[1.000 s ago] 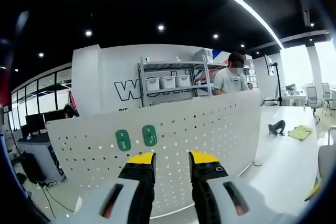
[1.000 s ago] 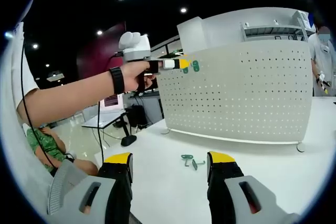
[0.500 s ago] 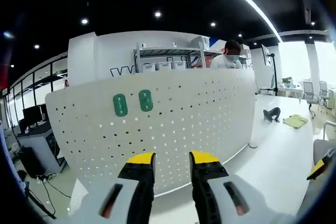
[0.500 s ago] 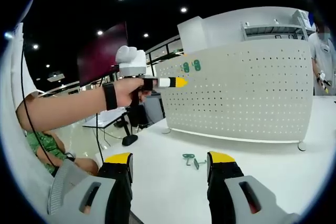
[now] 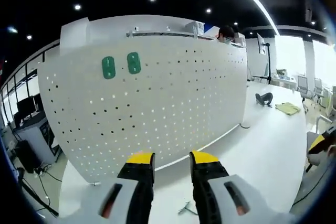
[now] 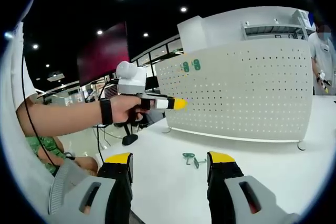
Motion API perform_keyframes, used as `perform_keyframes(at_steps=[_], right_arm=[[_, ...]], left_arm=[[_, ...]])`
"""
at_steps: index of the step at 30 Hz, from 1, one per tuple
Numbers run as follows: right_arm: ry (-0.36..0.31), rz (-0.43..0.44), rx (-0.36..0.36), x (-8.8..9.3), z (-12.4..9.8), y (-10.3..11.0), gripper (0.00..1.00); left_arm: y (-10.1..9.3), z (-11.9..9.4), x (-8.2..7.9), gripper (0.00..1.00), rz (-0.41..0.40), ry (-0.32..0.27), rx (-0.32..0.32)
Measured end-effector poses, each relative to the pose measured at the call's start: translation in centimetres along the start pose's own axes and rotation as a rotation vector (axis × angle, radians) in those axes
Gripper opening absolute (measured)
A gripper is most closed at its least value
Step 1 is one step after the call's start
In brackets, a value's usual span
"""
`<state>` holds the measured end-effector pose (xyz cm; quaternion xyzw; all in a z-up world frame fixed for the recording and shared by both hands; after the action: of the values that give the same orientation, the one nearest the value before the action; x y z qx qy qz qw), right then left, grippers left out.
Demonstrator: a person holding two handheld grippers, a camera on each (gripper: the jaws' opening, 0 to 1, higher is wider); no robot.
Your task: Insert the hook assembly into the mounting plate slot until the hook locks in place.
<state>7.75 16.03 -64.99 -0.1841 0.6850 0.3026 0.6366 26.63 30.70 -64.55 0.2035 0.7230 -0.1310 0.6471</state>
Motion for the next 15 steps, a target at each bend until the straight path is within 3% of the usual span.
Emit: perform_keyframes(at_steps=[5,8,15], right_arm=[[0.004,0.001,-0.001,0.2,0.0,0.0,0.57],[0.013,0.011,0.003,0.6,-0.1,0.0,0.57],[0.012,0.019,0.012,0.8,-0.1,-0.1,0.57]], left_arm=[[0.0,-0.2,1.7,0.28,-0.001,0.038,0.006],[0.2,-0.2,3.1,0.27,0.01,0.103,0.009],[-0.5,-0.4,5.5,0.27,-0.007,0.149,0.04]])
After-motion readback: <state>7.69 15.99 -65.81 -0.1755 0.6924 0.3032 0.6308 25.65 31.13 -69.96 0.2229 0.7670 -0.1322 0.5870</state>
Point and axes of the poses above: the point that each gripper's makers call its tool centre point, and the gripper's own axes: z roughly forward along the fingers, y roughly to its left, x roughly out of its underside, the point moved 3 cm from there along -z, roughly backward along the fingers, and after that the axes turned 11 degrees about -y, right-handed, at the moved point
